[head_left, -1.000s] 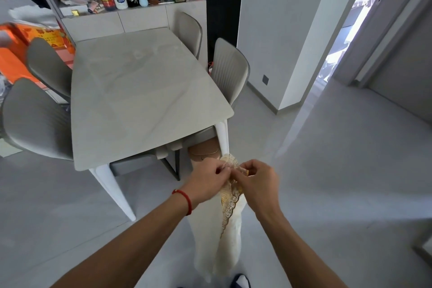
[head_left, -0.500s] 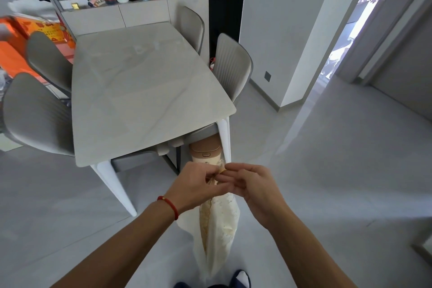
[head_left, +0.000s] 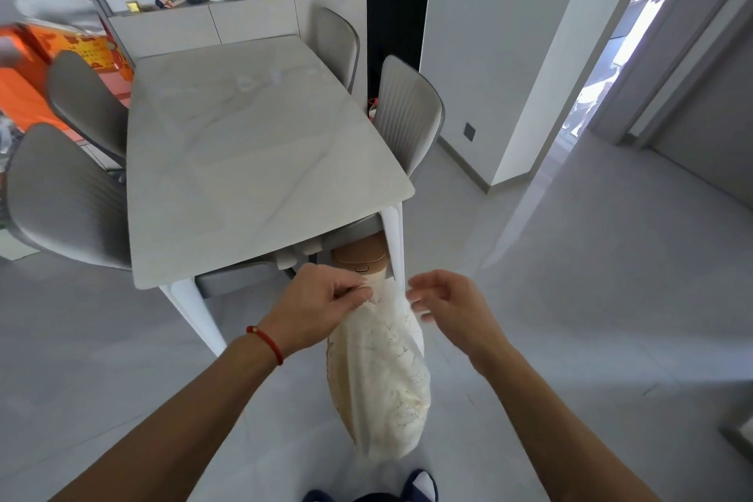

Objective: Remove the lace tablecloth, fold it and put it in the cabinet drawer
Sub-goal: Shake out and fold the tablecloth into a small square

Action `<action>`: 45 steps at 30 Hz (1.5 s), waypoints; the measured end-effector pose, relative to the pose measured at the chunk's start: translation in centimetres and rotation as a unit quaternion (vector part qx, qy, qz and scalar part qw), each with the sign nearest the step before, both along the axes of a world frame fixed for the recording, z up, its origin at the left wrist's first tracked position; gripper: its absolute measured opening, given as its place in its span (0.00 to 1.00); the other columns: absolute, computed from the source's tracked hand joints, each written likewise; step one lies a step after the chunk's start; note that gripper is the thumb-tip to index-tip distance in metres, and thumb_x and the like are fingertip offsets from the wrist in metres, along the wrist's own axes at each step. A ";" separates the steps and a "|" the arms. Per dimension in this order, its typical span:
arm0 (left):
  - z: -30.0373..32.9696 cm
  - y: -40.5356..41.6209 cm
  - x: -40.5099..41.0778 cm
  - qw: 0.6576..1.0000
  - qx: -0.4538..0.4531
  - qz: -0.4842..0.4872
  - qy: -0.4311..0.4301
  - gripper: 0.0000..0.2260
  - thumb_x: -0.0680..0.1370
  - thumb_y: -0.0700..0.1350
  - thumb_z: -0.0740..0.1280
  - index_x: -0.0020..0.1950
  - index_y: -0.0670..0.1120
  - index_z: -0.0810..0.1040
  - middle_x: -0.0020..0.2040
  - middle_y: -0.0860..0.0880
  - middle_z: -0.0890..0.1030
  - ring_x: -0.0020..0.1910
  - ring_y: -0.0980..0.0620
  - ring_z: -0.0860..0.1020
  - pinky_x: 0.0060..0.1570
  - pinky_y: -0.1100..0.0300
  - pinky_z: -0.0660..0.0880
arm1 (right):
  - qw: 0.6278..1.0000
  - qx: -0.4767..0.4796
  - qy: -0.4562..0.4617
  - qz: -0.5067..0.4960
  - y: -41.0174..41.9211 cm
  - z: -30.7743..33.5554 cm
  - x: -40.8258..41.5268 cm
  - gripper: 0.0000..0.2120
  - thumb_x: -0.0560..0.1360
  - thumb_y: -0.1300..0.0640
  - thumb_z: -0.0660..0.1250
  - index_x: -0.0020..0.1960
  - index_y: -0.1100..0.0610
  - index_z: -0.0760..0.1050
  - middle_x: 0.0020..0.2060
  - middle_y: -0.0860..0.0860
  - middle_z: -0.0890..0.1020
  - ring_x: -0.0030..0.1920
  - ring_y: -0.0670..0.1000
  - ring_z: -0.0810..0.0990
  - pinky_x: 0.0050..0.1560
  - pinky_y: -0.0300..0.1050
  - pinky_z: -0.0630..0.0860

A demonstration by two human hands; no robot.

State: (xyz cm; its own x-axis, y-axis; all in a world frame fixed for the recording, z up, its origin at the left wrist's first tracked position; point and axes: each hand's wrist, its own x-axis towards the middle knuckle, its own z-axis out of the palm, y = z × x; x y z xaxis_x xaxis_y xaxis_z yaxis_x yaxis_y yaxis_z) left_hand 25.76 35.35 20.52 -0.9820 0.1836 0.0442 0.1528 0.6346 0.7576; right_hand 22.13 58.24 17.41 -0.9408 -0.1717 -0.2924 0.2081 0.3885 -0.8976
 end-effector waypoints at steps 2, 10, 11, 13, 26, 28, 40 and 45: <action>1.5 -0.8 0.0 0.999 0.009 -0.038 0.007 0.07 0.78 0.45 0.73 0.47 0.42 0.88 0.40 0.42 0.87 0.39 0.41 0.83 0.41 0.49 0.78 | 0.986 0.136 0.068 0.064 0.2 -1.5 -1.9 0.21 0.78 0.67 0.63 0.62 0.45 0.79 0.58 0.44 0.85 0.60 0.49 0.83 0.50 0.34 0.78; 6.7 -5.6 0.3 0.995 -0.060 -0.048 0.057 0.05 0.76 0.45 0.75 0.50 0.47 0.89 0.44 0.51 0.89 0.43 0.52 0.87 0.45 0.50 0.81 | 0.871 0.312 0.122 0.361 -2.0 -6.4 -6.7 0.25 0.74 0.43 0.77 0.66 0.54 0.78 0.53 0.45 0.80 0.55 0.52 0.77 0.49 0.40 0.67; 6.8 -6.9 0.4 0.996 -0.053 0.009 0.069 0.04 0.76 0.43 0.75 0.49 0.47 0.89 0.43 0.50 0.89 0.43 0.53 0.87 0.47 0.50 0.81 | 0.859 0.339 0.131 0.362 -1.9 -6.8 -6.8 0.25 0.73 0.39 0.77 0.61 0.55 0.79 0.46 0.44 0.78 0.49 0.50 0.77 0.45 0.40 0.66; 6.7 -9.0 0.7 0.984 -0.016 0.144 0.101 0.05 0.77 0.39 0.74 0.49 0.48 0.88 0.45 0.49 0.88 0.44 0.64 0.85 0.51 0.61 0.81 | 0.812 0.409 0.128 0.396 -1.2 -8.1 -6.4 0.29 0.71 0.33 0.75 0.58 0.55 0.79 0.47 0.46 0.80 0.46 0.49 0.77 0.48 0.43 0.68; 6.4 -11.6 1.5 0.944 0.060 0.281 0.161 0.07 0.80 0.35 0.70 0.56 0.41 0.85 0.45 0.56 0.87 0.43 0.70 0.82 0.48 0.74 0.76 | 0.801 0.326 -0.283 0.414 -1.2 -14.9 0.5 0.15 0.83 0.48 0.55 0.58 0.54 0.76 0.55 0.50 0.83 0.65 0.57 0.80 0.59 0.50 0.75; 7.1 -11.1 1.3 0.946 0.102 0.260 0.162 0.07 0.80 0.36 0.69 0.55 0.43 0.84 0.42 0.62 0.87 0.44 0.63 0.82 0.51 0.67 0.79 | 0.825 0.289 -0.311 0.374 -2.6 -16.0 2.0 0.21 0.84 0.40 0.55 0.51 0.55 0.79 0.44 0.47 0.85 0.55 0.55 0.85 0.56 0.51 0.80; 8.9 -14.0 0.3 0.935 0.150 0.280 0.158 0.09 0.82 0.39 0.68 0.60 0.40 0.82 0.52 0.39 0.84 0.51 0.46 0.81 0.59 0.44 0.79 | 0.870 0.248 -0.378 0.196 -4.1 -18.2 4.3 0.15 0.82 0.63 0.63 0.69 0.62 0.71 0.59 0.62 0.83 0.49 0.57 0.90 0.50 0.51 0.87; 6.4 -15.4 0.5 0.910 0.249 0.317 0.096 0.11 0.82 0.38 0.66 0.64 0.38 0.79 0.47 0.47 0.86 0.50 0.49 0.82 0.57 0.54 0.79 | 0.870 0.298 -0.318 0.231 -0.6 -18.4 3.0 0.19 0.82 0.62 0.63 0.72 0.57 0.72 0.46 0.55 0.77 0.45 0.55 0.82 0.58 0.49 0.83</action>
State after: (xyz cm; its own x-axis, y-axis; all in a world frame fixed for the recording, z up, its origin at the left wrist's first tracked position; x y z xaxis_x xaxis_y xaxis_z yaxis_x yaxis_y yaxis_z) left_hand 26.23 19.92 26.89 -0.8494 -0.5064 0.1483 0.0347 0.2269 0.9733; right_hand 25.16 57.61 -1.02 -0.4269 -0.1286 -0.8951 0.2876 0.9191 -0.2692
